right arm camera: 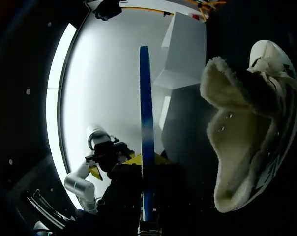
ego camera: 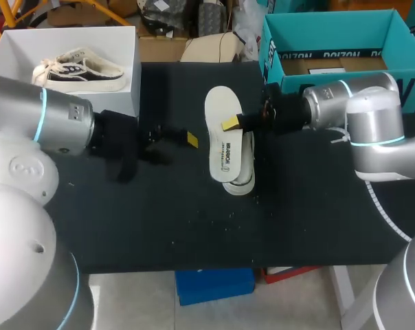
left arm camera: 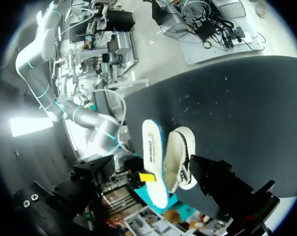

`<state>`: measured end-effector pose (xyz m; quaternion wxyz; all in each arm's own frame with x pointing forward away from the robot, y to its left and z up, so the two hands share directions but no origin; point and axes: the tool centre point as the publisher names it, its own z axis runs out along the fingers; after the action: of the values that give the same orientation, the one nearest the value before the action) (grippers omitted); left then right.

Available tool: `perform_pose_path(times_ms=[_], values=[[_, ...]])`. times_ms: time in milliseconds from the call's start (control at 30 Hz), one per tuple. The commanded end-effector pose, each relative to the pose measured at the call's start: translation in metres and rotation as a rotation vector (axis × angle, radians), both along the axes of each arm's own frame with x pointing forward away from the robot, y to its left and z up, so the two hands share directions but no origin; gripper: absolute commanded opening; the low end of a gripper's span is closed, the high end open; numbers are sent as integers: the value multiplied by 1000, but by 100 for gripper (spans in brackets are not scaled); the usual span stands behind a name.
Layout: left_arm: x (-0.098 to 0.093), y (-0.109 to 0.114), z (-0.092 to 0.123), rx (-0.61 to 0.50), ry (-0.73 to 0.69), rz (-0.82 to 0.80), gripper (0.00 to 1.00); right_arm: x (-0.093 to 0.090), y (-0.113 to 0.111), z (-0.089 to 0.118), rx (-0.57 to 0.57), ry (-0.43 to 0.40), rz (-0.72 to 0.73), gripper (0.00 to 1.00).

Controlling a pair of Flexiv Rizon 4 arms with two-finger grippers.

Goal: Take the shoe out of the shoebox, open the shoe tongue, remove and reinsert the insole, then place the shoe into the shoebox

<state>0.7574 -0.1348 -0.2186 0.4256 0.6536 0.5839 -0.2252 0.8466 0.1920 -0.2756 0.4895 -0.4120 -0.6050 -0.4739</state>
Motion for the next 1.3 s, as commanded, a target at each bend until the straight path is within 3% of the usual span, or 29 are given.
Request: perform_pose_path(times_ms=[33,233,433,900,1133,1300], values=[[-2,-11,14,493,32,140,100,0,1,0,-3,0,-2,0],[-10,-24,25,495,21,143,100,0,1,0,-3,0,-2,0],[-13,-26,35,411,-5,135,100,0,1,0,-3,0,-2,0],[-16,-43,32,259,51,94,100,0,1,0,-3,0,-2,0],[-13,-63,24,508,5,104,100,0,1,0,-3,0,-2,0],[-15,-68,30,584,-90,54,100,0,1,0,-3,0,-2,0]])
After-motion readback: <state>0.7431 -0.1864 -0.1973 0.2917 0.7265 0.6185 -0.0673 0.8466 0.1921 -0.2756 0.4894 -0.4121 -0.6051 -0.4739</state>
